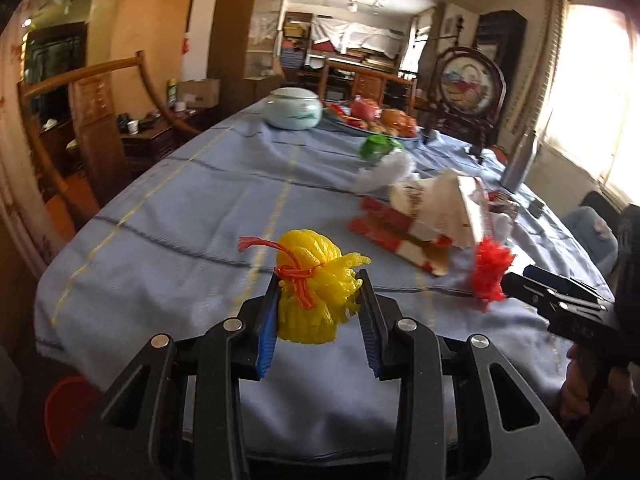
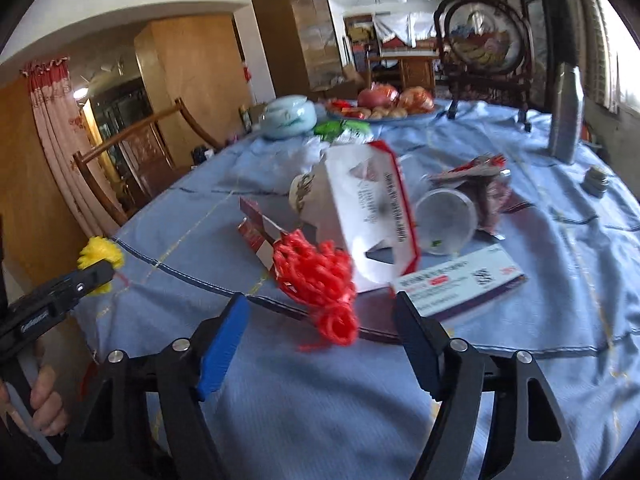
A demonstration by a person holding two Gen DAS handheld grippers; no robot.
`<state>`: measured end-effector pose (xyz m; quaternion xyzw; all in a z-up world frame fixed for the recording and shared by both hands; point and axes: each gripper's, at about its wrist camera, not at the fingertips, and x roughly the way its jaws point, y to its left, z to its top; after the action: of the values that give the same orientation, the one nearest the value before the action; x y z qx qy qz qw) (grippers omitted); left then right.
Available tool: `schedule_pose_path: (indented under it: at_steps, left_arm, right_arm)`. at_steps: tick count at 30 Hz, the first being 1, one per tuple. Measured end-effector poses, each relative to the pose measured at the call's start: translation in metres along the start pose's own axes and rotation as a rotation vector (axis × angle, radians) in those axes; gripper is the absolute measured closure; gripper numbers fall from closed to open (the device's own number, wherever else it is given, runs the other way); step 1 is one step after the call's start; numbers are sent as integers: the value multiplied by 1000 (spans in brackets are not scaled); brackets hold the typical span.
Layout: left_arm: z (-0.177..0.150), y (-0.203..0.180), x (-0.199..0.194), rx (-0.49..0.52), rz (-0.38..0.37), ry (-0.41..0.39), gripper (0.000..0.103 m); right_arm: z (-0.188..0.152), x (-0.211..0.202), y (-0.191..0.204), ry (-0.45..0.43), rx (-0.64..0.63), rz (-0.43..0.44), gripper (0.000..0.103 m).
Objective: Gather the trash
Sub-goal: 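Grasp the yellow plastic flower with the left tool while the right tool grasps the red flower, then carry both flowers to the red wastebasket and open the left tool over it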
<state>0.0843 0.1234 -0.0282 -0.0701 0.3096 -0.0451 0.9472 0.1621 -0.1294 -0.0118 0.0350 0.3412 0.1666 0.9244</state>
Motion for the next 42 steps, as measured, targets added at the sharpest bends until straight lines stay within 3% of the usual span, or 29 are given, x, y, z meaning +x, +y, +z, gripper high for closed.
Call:
schedule_pose_path:
  at_steps: [5,7,9,13,18,23,26,30,33,39,42]
  left_arm:
    - [-3,20,-2,-29,16,13,66]
    - [-4,21,1,-32,15,21,66]
    - [-6,21,8,-33,16,36,66]
    - [-10,20,19,-43,11,72,66]
    - [-4,22,18,-58,31,75,66]
    - [3,39,-9,-94,141,65,66]
    - [-3,64,-42,-161,254,52,67]
    - [-24,104,-91,-281,403,33,66]
    - [-61,139,-121,-387,495,34,66]
    - [-118,197,-117,-528,502,94,66]
    - [-135,216,-107,-569,484,109,59]
  right_arm:
    - [10,21,8,59,6,-7,31]
    - [14,28,8,86,0,-9,39]
    - [15,34,4,107,0,-4,73]
    - [14,29,-7,76,36,15,75]
    - [12,2,-7,-24,63,103,75]
    - [19,-5,16,-52,7,239,75]
    - [24,-7,40,-50,-45,345,75]
    - [26,-8,73,-29,-110,465,75]
    - [22,-11,103,-9,-162,519,75]
    - [1,-17,153,47,-233,534,75]
    - [-5,-13,180,73,-270,526,75]
